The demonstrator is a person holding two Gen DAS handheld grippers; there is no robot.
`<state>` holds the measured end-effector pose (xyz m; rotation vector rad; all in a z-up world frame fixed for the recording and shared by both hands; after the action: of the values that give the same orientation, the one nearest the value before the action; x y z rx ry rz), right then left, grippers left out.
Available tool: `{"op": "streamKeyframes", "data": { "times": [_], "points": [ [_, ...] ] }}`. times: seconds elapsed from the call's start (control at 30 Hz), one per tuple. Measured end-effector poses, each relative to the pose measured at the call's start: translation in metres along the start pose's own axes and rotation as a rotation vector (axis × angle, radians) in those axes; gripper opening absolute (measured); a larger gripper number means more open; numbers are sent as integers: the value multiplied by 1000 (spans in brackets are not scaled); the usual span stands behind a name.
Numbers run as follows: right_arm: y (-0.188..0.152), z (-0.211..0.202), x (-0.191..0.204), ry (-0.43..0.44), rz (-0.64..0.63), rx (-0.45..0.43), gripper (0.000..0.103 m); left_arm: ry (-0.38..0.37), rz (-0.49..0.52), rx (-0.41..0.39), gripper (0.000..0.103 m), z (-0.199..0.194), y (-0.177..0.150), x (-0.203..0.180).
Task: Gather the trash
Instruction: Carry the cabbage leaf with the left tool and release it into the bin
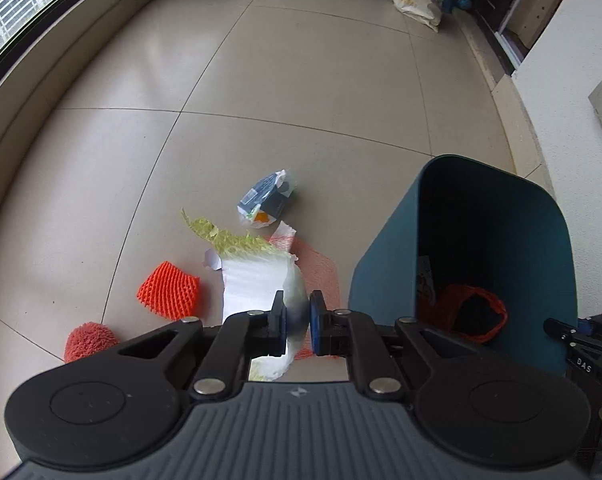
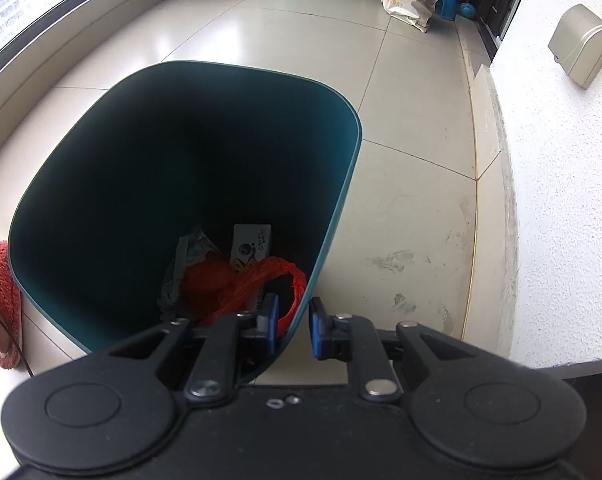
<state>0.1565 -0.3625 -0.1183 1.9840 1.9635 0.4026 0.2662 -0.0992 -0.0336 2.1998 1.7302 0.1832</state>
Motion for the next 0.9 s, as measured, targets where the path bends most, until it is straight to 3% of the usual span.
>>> {"op": "streamKeyframes", "data": {
  "times": [0.23,0.43,0.63,0.9],
  "points": [
    [0,1,-1,3,5,0,15,-117,139,-46,10,-21,3,-87],
    [1,2,0,-2,-2,1,15,-136,262,-26,10,6,-5,-150],
    [1,2,-1,8,0,-2,15,-105,286,38,10,57,-7,-175],
    [1,3,-3,20,-1,-6,15,-49,283,63,11,90,-12,-167]
  ]
}}
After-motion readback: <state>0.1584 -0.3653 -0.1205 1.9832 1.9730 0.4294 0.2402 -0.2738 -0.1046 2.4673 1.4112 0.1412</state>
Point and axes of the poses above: each gripper's, at about its wrist camera, not at the fingertips, and z roughly the way its jaws point, x to its left, y to its top, the point moved 1 cm from there along z, roughly the way its jaws point, and after that the axes turned 3 degrees about x, right-handed, at the moved point
